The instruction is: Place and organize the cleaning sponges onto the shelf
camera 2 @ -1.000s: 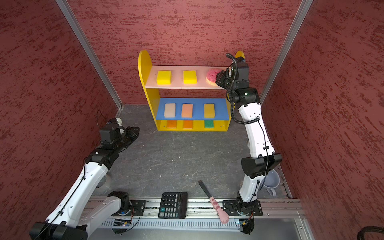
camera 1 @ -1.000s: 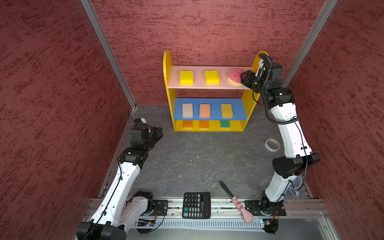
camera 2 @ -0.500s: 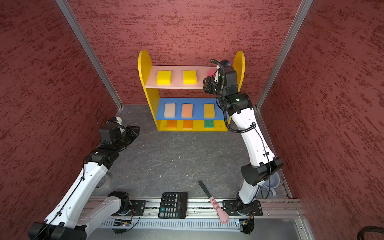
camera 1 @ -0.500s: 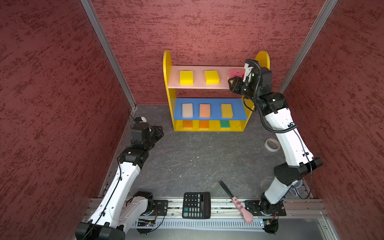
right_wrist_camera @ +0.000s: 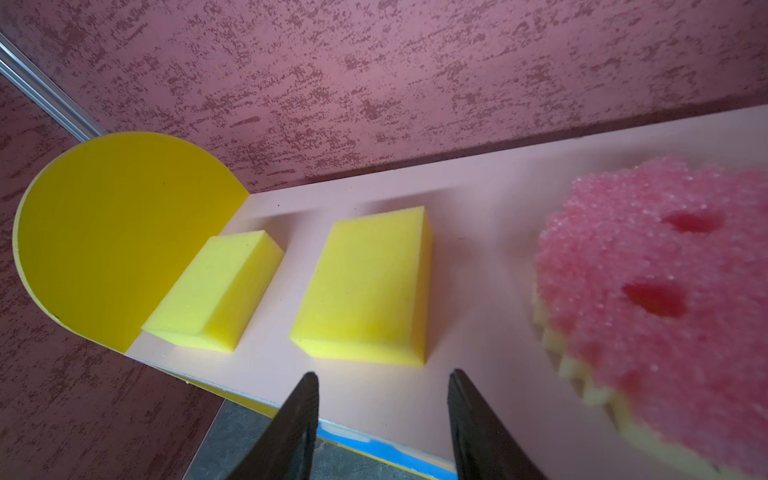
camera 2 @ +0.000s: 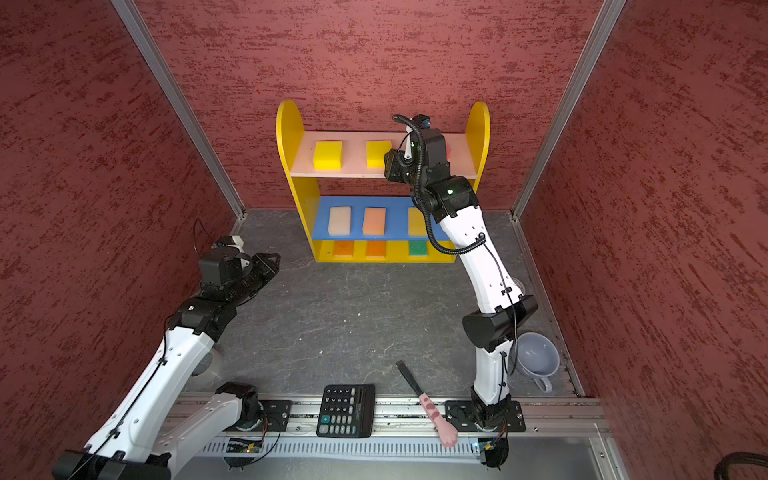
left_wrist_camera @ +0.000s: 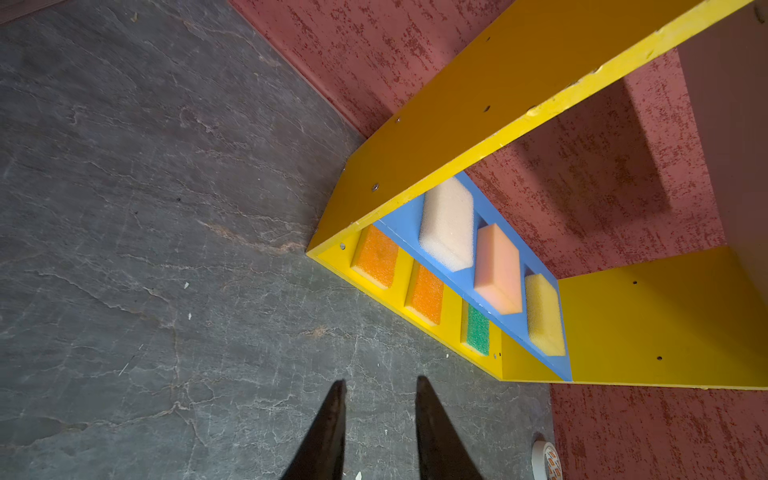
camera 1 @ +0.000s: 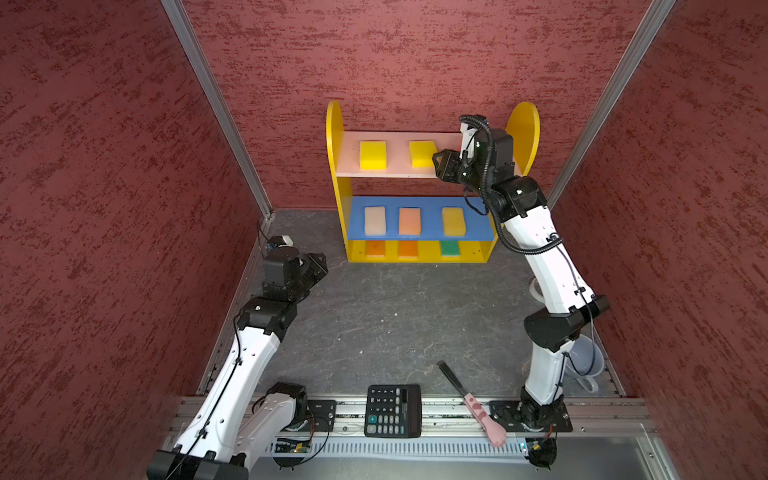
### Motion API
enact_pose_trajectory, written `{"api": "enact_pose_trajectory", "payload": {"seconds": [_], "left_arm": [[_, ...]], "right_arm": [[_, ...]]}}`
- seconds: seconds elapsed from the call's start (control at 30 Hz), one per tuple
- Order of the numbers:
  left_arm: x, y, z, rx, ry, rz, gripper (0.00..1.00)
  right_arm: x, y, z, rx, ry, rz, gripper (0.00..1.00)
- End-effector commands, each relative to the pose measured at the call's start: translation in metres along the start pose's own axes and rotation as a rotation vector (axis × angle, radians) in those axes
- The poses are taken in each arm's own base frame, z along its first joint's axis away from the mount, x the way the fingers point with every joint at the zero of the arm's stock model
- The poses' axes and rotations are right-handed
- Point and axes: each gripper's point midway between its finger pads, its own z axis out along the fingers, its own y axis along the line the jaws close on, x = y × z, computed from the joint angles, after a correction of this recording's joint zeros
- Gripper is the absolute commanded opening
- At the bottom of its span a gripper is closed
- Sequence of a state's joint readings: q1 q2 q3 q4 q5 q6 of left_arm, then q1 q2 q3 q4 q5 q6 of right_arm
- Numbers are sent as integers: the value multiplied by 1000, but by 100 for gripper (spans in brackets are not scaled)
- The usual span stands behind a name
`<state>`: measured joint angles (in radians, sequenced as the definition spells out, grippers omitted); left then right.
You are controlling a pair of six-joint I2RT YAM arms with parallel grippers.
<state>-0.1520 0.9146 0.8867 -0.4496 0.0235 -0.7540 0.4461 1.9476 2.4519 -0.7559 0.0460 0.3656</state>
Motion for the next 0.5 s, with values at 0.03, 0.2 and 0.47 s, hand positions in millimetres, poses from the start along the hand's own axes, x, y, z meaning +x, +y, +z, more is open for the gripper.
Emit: {"api": "enact_pose_trajectory", "payload": {"seconds": [0.03,0.2,0.47], "left_arm": [[-4,-4,-5,5,-14,12,31],[-3,-3,-4,3,-12,14,33],[-2,-1,-6,-3,-11,19,35]], "right_arm": [[-3,0,4,-6,-2,7,54],[0,-3,15,-39,13,56,56],[5,3,23,-97,38,89,54]]}}
